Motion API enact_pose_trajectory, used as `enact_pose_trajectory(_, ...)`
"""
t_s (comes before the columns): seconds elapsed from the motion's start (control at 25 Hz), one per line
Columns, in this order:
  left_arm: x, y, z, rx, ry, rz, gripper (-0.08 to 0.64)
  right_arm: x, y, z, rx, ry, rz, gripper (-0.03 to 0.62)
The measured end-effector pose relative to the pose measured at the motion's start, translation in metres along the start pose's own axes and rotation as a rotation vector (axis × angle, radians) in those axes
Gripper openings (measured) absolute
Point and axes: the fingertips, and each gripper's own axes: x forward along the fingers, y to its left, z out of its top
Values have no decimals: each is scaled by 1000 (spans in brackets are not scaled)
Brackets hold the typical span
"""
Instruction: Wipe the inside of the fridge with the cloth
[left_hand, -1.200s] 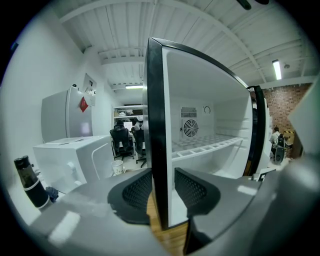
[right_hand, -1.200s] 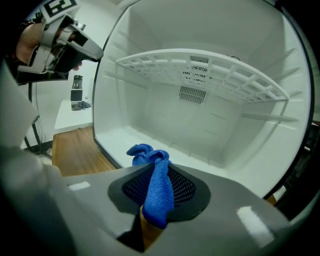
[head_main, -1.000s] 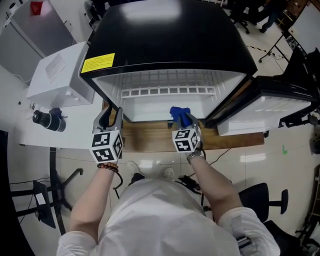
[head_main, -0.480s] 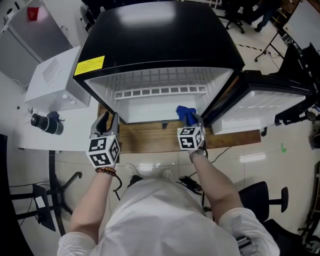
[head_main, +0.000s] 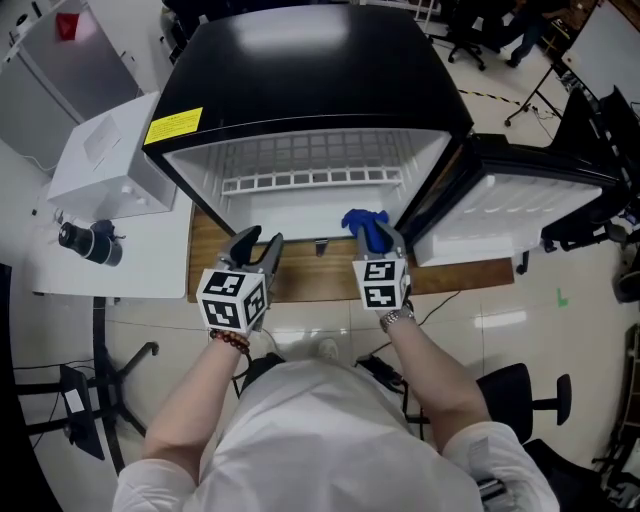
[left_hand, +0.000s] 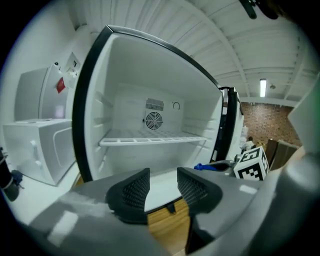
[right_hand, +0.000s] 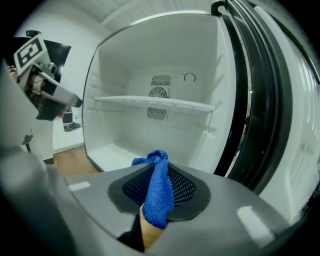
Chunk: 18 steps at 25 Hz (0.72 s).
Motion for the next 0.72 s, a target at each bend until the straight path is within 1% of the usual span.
enact_pose_trajectory(0.08, 9, -18, -4, -48, 28, -97, 189, -12, 9, 12, -8, -32, 26, 77)
enact_pose_trajectory(0.16, 15, -27, -8, -105, 59, -194, 211, -22, 27, 24, -19, -64, 55, 77)
enact_pose_trajectory(0.24, 20, -37, -9, -164, 87, -287, 247, -32, 43, 37, -35, -96, 80, 78)
enact_pose_trajectory(0.36, 29, -62, -10, -247, 138, -407, 272, -50, 53, 49, -59, -139, 113, 77)
enact_pose_trajectory(0.44, 33, -74, -13, -283, 175, -460, 290, -61, 57, 54, -76, -157, 125, 77)
enact_pose_trajectory(0.6, 31, -80, -18, -313, 221, -524, 296, -74, 72, 63, -113, -180, 130, 77)
enact_pose_trajectory(0.64, 30, -80, -19, -335, 232, -546, 302, -77, 77, 65, -121, -184, 129, 77)
enact_pose_trajectory(0.72, 27, -80, -21, -406, 256, -599, 316, -82, 86, 67, -129, -188, 124, 77)
